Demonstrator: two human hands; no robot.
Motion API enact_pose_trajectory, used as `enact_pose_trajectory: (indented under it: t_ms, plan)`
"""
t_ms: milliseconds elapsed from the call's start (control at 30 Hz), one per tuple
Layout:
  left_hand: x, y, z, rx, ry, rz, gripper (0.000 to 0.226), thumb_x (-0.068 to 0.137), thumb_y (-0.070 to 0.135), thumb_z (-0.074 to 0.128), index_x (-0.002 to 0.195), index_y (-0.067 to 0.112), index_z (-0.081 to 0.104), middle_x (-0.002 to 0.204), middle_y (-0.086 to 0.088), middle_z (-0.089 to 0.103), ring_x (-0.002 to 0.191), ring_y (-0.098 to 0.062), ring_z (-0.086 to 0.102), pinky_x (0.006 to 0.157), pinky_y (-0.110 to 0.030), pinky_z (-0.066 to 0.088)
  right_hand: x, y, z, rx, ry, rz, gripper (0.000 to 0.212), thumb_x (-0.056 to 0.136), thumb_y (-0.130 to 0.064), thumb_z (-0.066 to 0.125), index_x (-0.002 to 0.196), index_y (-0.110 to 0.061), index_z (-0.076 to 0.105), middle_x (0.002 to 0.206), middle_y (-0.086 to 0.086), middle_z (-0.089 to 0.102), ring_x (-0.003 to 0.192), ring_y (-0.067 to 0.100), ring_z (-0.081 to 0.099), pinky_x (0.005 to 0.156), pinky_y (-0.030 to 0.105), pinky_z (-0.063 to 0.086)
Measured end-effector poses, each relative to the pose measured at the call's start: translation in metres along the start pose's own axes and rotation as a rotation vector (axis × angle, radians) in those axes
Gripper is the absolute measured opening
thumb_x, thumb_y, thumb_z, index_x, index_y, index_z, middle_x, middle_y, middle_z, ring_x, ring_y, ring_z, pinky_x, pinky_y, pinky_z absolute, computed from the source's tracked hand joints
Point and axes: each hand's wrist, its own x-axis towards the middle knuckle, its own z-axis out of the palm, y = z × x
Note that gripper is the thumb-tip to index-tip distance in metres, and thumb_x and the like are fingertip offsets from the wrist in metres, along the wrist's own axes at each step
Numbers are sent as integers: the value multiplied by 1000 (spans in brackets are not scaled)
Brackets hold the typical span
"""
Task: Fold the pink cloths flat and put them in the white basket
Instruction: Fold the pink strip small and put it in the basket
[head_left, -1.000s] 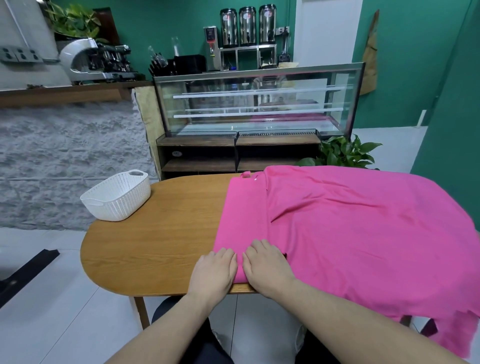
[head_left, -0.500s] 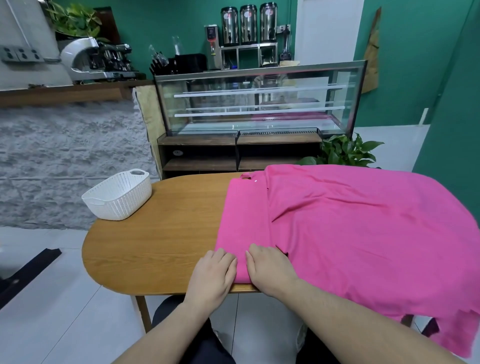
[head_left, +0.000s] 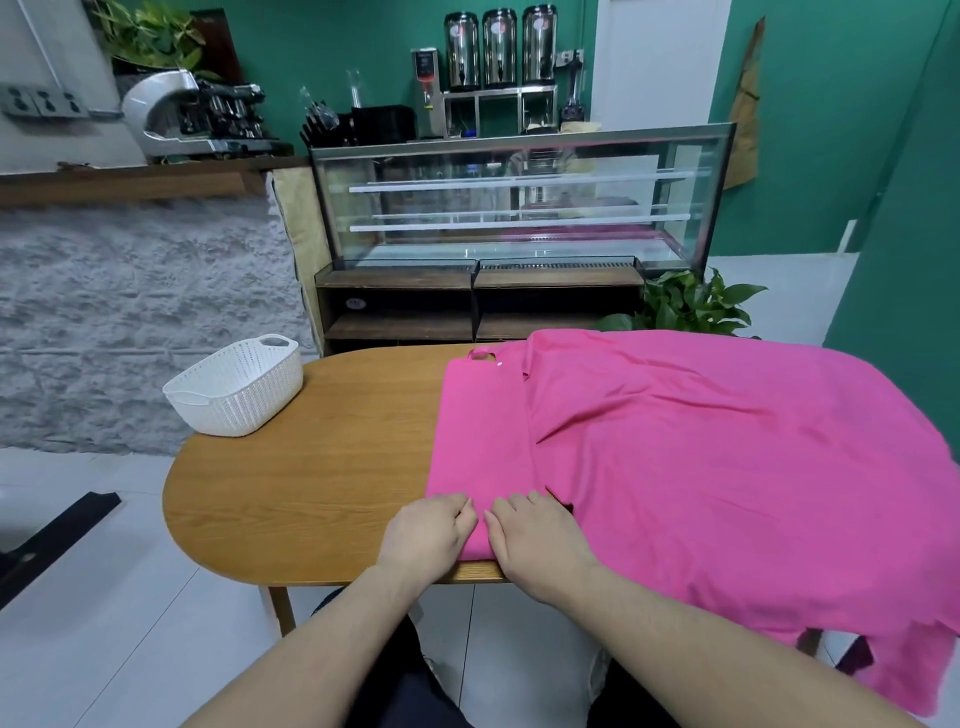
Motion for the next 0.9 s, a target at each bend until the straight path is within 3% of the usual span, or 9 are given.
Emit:
enact_pose_trajectory:
  t_ms: [100, 200, 267, 367, 533, 633, 700, 800, 900]
  plan:
    - [-13, -3, 7, 214, 187, 113, 31, 98, 36, 36, 70, 25, 42, 69, 4, 54, 69, -24, 47, 62, -37, 35, 0, 2, -4, 66, -62, 17, 23, 98, -33, 35, 81, -19, 44, 57, 2, 52, 44, 26, 50, 43, 37, 41]
    - [-26, -11, 18, 305, 304, 242, 17, 98, 27, 46, 83, 26, 54, 80, 7, 52, 75, -20, 48, 67, -35, 41, 0, -2, -6, 55, -91, 43, 19, 94, -34, 36, 83, -20, 42, 54, -1, 54, 40, 26, 52, 42, 34, 37]
    - [-27, -17, 19, 290, 312, 298, 18, 100, 26, 43, 89, 25, 57, 82, 7, 50, 74, -19, 46, 66, -34, 40, 1, -7, -12, 88, -120, 45, 19, 96, -34, 31, 87, -20, 41, 65, 4, 63, 53, 30, 61, 56, 40, 46]
    - [-26, -15, 15, 350, 304, 332, 23, 98, 26, 39, 79, 24, 52, 75, 6, 45, 65, -21, 40, 57, -34, 32, 7, -4, -18, 201, -207, 117, 18, 99, -35, 29, 88, -22, 37, 82, 7, 67, 75, 33, 62, 73, 43, 44]
    - [-12, -9, 6, 205, 182, 250, 27, 96, 37, 33, 71, 27, 39, 64, 4, 47, 56, -24, 48, 53, -36, 39, 2, -6, -12, -3, 35, 48, 32, 88, -34, 42, 65, -19, 59, 68, 1, 57, 66, 23, 55, 56, 37, 43]
    - [-5, -6, 0, 119, 43, 150, 41, 94, 52, 16, 75, 24, 39, 70, 4, 48, 71, -27, 54, 64, -38, 40, -2, -6, -6, -11, 103, 12, 26, 93, -34, 44, 75, -20, 55, 70, 0, 54, 66, 23, 51, 58, 37, 41]
    - [1, -5, -2, 94, -11, 103, 40, 100, 49, 23, 78, 22, 42, 72, 5, 48, 77, -28, 56, 68, -39, 42, -5, -7, -5, 2, 146, 5, 22, 94, -34, 46, 78, -20, 52, 72, 0, 52, 67, 22, 49, 59, 38, 41]
    - [1, -5, 1, 65, 0, 104, 37, 103, 43, 29, 77, 22, 43, 71, 6, 47, 74, -27, 52, 65, -37, 35, -4, -5, -4, 46, 146, -6, 22, 95, -33, 44, 78, -20, 49, 71, 0, 52, 64, 22, 49, 57, 38, 42]
    - [-10, -6, 4, 204, 152, 181, 36, 99, 42, 25, 73, 25, 43, 69, 9, 44, 67, -23, 43, 60, -35, 30, -1, -4, -4, 86, 109, -11, 24, 97, -34, 39, 78, -21, 46, 65, -1, 53, 55, 22, 53, 49, 36, 41]
